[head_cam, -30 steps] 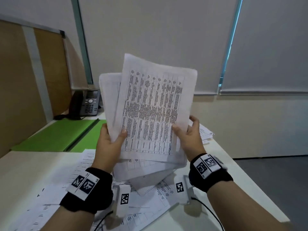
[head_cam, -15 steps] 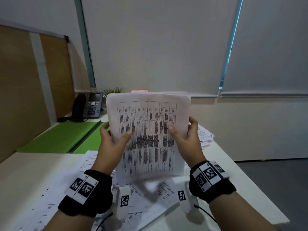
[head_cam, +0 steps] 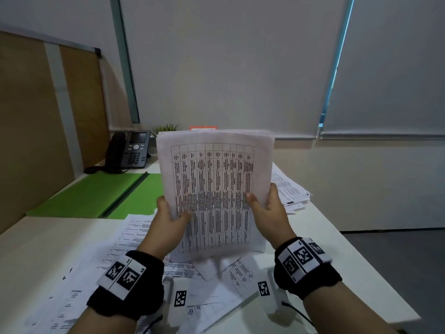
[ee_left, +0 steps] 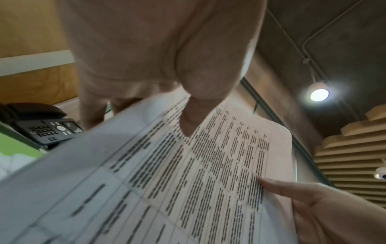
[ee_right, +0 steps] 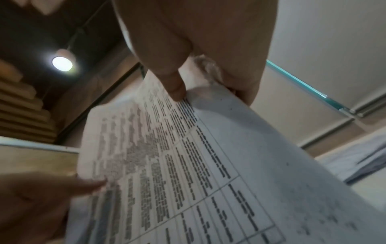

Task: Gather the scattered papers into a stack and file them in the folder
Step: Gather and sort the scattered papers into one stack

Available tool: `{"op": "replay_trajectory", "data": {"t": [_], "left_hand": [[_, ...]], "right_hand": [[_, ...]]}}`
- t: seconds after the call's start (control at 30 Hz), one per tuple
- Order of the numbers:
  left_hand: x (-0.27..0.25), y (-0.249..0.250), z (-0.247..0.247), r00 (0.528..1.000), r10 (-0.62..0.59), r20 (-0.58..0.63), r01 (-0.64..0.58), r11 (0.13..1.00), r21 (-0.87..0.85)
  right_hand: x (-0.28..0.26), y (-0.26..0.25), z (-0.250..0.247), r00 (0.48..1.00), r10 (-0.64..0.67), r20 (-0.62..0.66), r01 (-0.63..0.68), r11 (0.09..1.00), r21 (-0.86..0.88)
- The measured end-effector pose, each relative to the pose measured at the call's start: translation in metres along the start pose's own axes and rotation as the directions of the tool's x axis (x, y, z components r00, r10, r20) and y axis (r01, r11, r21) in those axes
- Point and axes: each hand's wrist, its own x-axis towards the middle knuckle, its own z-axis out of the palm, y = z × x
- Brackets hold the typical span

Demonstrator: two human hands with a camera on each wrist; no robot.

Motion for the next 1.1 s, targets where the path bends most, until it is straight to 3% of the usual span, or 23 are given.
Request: {"op": "replay_trajectory", "data": {"t": [0.1, 0.3, 0.43, 0.53, 0.6, 0.7, 0.77, 0.83, 0.93, 1.1], "left_hand": [[0.003, -0.009, -0.003, 0.999, -0.026, 0.022, 0.024, 0.994, 0.105], [0.011, -0.009, -0.007, 0.997, 0.066, -0.034, -0.062, 0.991, 0.121], [0.021, -0.016, -0.021, 0.983, 0.051, -0.176, -0.043, 0.998, 0.048], [0.028, -0.02, -0.035, 0.954, 0.082, -0.288, -0.073, 0.996, 0.043], [0.033, -0.021, -0.041, 0.928, 0.089, -0.362, -0.084, 0.996, 0.029], [0.038, -0.025, -0.047, 0.903, 0.057, -0.426, -0.067, 0.998, -0.008], [0.042, -0.032, -0.05, 0.899, 0.041, -0.437, -0.056, 0.998, -0.022], [0.046, -0.039, -0.053, 0.903, 0.031, -0.429, -0.052, 0.998, -0.037], [0.049, -0.043, -0.054, 0.911, 0.021, -0.413, -0.051, 0.997, -0.063], [0.048, -0.043, -0.054, 0.919, 0.033, -0.393, -0.069, 0.995, -0.076]], "right_hand": [[0.004, 0.004, 0.002, 0.998, 0.053, 0.017, -0.052, 0.997, -0.059], [0.018, 0.001, 0.008, 0.992, 0.113, 0.052, -0.106, 0.987, -0.125], [0.032, 0.0, 0.006, 0.974, 0.163, 0.159, -0.132, 0.973, -0.187], [0.045, 0.006, 0.001, 0.98, 0.167, 0.106, -0.145, 0.971, -0.19], [0.054, 0.016, 0.0, 0.966, 0.245, 0.083, -0.214, 0.938, -0.271], [0.064, 0.03, 0.002, 0.895, 0.426, 0.132, -0.283, 0.771, -0.571], [0.067, 0.032, 0.004, 0.814, 0.554, 0.174, -0.244, 0.598, -0.764], [0.07, 0.034, 0.007, 0.757, 0.63, 0.173, -0.204, 0.48, -0.853], [0.074, 0.036, 0.012, 0.752, 0.641, 0.153, -0.124, 0.365, -0.923], [0.072, 0.043, 0.014, 0.72, 0.679, 0.141, -0.07, 0.274, -0.959]]}}
